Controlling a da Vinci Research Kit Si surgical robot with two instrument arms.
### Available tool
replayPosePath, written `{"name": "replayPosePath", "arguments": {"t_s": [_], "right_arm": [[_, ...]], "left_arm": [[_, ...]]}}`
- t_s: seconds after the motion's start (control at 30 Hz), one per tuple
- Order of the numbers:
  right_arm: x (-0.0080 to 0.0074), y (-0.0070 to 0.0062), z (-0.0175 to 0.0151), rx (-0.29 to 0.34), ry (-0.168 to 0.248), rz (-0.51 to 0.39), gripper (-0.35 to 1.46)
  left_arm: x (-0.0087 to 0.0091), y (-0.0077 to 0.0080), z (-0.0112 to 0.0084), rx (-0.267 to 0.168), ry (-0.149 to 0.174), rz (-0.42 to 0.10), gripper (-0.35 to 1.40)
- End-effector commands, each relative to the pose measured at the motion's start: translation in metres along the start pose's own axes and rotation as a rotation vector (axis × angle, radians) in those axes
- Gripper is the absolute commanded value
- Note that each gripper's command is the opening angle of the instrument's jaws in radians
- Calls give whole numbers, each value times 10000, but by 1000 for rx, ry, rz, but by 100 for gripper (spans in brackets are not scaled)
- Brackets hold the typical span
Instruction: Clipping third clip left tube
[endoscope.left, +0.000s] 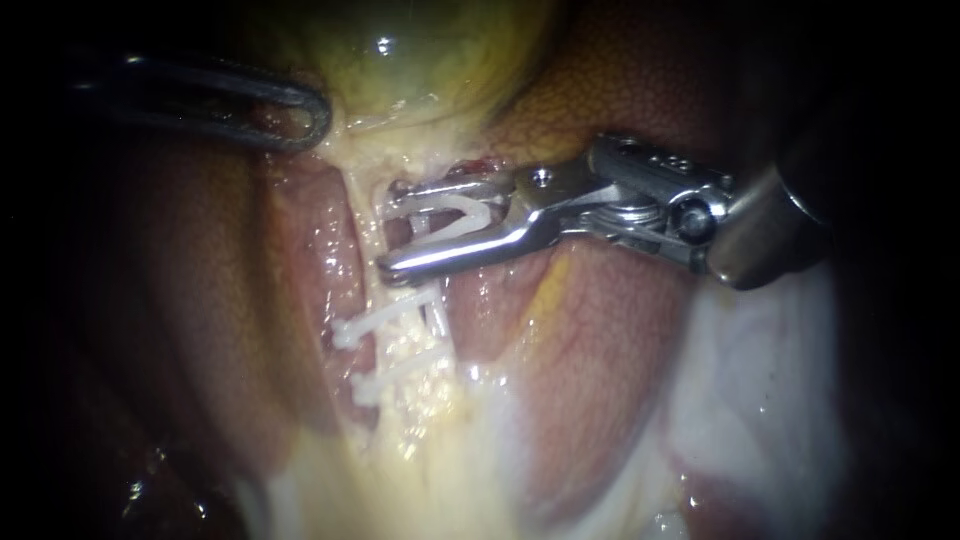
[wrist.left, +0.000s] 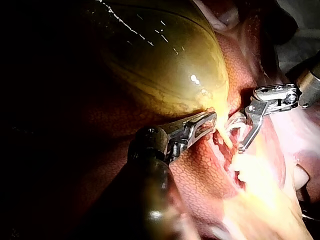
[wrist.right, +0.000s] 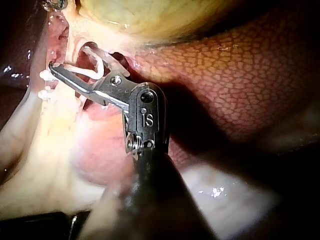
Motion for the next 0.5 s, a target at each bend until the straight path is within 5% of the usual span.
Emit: {"name": "replayPosePath", "arguments": {"t_s": [0.03,0.5], "right_arm": [[1,-1,2,7,8,-1,45],[25,-26,23,95,86,11,42]], "left_arm": [[0,0,0,0,0,0,-35],[0,0,1,0,0,0,-35]]}}
